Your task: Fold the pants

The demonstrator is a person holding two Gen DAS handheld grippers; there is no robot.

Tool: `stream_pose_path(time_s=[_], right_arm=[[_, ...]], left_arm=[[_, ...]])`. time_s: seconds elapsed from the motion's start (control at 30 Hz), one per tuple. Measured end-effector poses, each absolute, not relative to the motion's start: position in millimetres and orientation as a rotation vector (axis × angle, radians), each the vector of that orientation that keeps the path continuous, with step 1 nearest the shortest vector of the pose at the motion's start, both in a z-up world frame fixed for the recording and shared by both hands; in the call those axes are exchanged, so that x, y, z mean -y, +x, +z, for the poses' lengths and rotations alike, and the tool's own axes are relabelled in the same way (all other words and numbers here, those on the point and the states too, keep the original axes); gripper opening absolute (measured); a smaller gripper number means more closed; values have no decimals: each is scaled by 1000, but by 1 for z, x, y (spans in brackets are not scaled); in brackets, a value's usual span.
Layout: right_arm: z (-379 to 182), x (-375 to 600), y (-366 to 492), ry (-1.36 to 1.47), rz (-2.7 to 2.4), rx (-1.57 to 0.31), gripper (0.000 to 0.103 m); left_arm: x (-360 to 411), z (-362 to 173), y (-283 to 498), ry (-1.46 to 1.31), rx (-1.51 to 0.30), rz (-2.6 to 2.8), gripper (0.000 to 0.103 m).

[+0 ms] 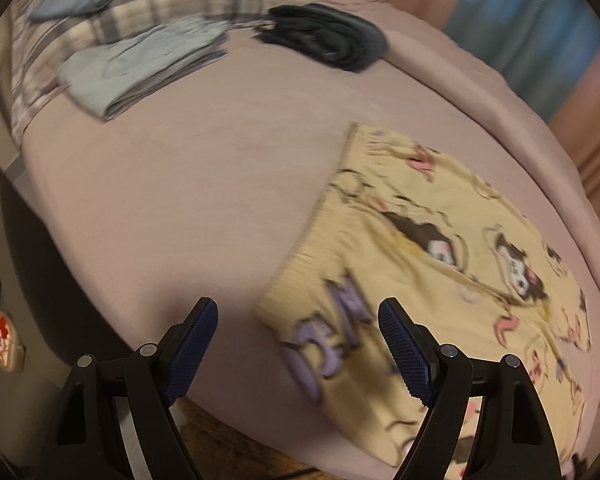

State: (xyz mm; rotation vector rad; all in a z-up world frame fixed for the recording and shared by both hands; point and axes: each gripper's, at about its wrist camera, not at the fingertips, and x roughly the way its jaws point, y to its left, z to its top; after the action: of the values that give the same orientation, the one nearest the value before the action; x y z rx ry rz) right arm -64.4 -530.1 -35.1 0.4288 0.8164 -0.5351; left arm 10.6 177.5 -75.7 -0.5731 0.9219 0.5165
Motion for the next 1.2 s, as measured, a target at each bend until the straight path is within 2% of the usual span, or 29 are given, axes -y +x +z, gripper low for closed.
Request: stream_pose_path(time_s=[0.1, 0.33, 0.37, 0.47, 0.53, 0.57, 0.6, 0.63, 0.67, 0.7, 0.77, 0.83, 1.0, 1.2], right_arm=[[-49, 547, -59, 479, -538, -848, 78], [-46, 556, -43, 494, -459, -784, 78], [-46, 555, -38, 480, -458, -790, 76], [-47, 548, -18, 450, -373, -784, 61], [-51, 542, -5, 387, -395, -799, 55], [-51, 539, -4, 351, -425, -804, 40], [-52, 536, -2, 324, -439, -803, 34], [-51, 534, -1, 321, -430, -797, 28], [-50, 533, 0, 326, -414, -795, 15], [-47, 531, 0, 332, -399, -796, 10], [-41, 526, -1, 310, -428, -784, 9], [-28, 523, -9, 311, -433, -738, 8], [5, 526, -42, 346, -425, -666, 8], [-9, 530, -52, 326, -429, -729, 8]], left_arm=[[-189, -85, 8, -590, -940, 541, 84], [-189, -100, 9, -670, -961, 454, 84], [-188, -99, 9, -656, -958, 451, 84], [-184, -100, 9, -646, -945, 430, 83], [-180, -99, 9, -667, -918, 400, 79], [-178, -100, 12, -672, -905, 376, 72], [-175, -102, 13, -669, -890, 360, 51], [-173, -103, 14, -661, -892, 381, 37], [-172, -104, 14, -666, -891, 402, 22], [-174, -104, 10, -724, -870, 375, 18], [-180, -101, 3, -801, -840, 351, 14], [-187, -91, -6, -848, -805, 340, 14], [-189, -71, -21, -790, -797, 335, 14], [-205, -92, -22, -807, -890, 364, 14]])
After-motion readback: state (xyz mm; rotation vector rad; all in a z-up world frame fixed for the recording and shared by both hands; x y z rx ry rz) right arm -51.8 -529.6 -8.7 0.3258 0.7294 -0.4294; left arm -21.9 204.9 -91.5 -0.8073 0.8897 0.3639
